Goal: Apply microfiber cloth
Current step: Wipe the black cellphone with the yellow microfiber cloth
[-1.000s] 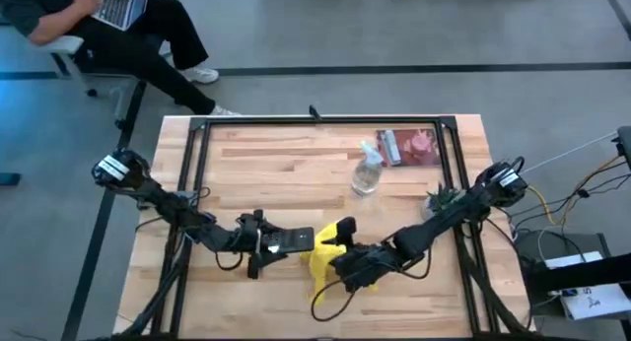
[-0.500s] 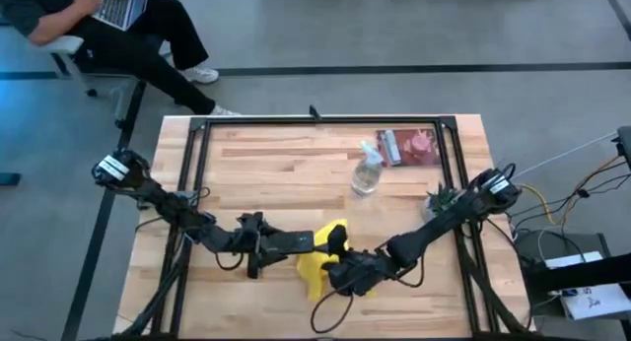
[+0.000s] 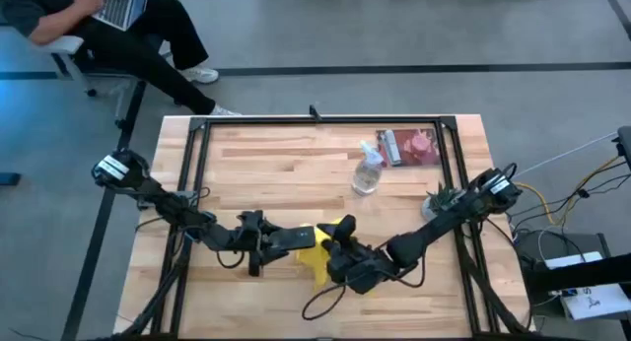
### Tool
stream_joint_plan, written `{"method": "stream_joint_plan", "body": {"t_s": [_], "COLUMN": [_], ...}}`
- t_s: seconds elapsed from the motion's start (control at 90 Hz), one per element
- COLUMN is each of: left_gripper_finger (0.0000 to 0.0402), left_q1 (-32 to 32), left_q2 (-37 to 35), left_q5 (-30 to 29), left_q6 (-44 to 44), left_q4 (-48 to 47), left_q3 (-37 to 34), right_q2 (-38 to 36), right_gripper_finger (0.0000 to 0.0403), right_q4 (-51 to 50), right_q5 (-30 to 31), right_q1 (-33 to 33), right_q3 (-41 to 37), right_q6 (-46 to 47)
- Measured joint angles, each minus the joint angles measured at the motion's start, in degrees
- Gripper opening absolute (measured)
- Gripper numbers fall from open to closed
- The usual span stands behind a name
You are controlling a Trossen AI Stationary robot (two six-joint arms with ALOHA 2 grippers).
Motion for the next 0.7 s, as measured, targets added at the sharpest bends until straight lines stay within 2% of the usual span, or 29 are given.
{"method": "stream_joint_plan", "body": {"t_s": [0.133, 0.167, 0.222, 0.356, 0.478, 0.544, 0.644, 0.7], "left_gripper_finger": [0.0318, 0.0318, 0.0318, 0.0318, 0.0318, 0.0318, 0.0318, 0.0318], "left_q1": [0.3, 0.4, 0.7, 0.7, 0.7, 0.8, 1.0, 1.1], "left_q2": [0.0, 0.0, -0.1, -0.1, -0.2, -0.2, -0.3, -0.4], "left_q5": [0.3, 0.3, 0.1, 0.1, 0.1, 0.1, 0.1, 0.1], "left_q6": [0.6, 0.9, 1.0, 0.9, 0.9, 0.9, 1.1, 1.3], "left_q4": [-0.4, -0.4, 0.1, -0.1, -0.1, -0.1, -0.2, -0.2], "left_q3": [0.0, 0.0, 0.0, 0.0, 0.0, 0.0, 0.0, 0.0], "right_q2": [0.0, 0.0, 0.0, -0.1, -0.1, -0.1, 0.0, 0.5], "right_gripper_finger": [0.0231, 0.023, 0.023, 0.0244, 0.0265, 0.0278, 0.0297, 0.0307], "right_q4": [-6.0, -6.0, -6.1, -6.3, -7.2, -7.0, -6.2, -6.7], "right_q5": [-21.8, -24.7, -23.6, -11.4, -9.4, -10.4, -18.8, -20.3], "right_q1": [-0.3, -0.3, -0.2, 0.0, 0.0, 0.1, -0.3, -0.3], "right_q3": [1.0, 1.1, 1.1, 2.1, 2.8, 3.0, 3.1, 3.1], "right_q6": [11.6, 12.5, 12.9, 10.4, 7.4, 7.7, 10.4, 10.7]}}
